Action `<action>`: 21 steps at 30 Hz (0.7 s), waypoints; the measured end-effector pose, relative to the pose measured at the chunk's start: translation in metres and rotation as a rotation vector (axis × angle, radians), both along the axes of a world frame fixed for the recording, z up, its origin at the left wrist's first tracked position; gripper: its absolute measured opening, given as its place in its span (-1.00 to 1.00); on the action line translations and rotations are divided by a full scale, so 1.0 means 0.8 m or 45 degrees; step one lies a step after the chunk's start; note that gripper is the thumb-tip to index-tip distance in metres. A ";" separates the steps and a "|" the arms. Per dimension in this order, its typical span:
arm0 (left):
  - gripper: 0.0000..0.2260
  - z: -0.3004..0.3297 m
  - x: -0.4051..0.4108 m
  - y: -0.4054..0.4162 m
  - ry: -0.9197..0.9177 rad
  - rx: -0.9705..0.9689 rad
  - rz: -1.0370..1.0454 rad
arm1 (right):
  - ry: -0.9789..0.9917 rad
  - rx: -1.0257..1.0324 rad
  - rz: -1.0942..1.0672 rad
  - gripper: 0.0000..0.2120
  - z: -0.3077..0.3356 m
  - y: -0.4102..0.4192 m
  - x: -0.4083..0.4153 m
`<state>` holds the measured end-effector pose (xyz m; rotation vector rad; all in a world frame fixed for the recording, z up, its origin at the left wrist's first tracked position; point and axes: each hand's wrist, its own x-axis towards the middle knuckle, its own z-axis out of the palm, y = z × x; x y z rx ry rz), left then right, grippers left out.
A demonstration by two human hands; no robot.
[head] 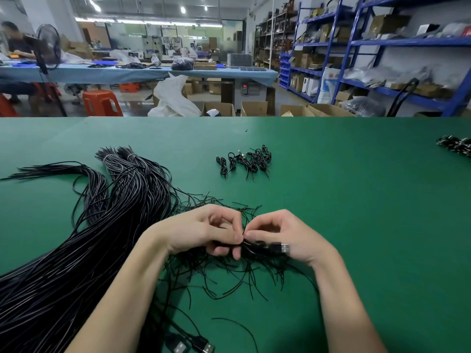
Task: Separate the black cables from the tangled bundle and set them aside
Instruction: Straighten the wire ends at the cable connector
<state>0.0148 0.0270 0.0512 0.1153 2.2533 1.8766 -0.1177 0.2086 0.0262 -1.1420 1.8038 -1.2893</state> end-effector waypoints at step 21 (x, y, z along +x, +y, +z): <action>-0.77 0.004 -0.033 0.036 0.237 0.313 1.145 | 0.666 -0.555 -0.628 -0.84 -0.002 -0.035 0.011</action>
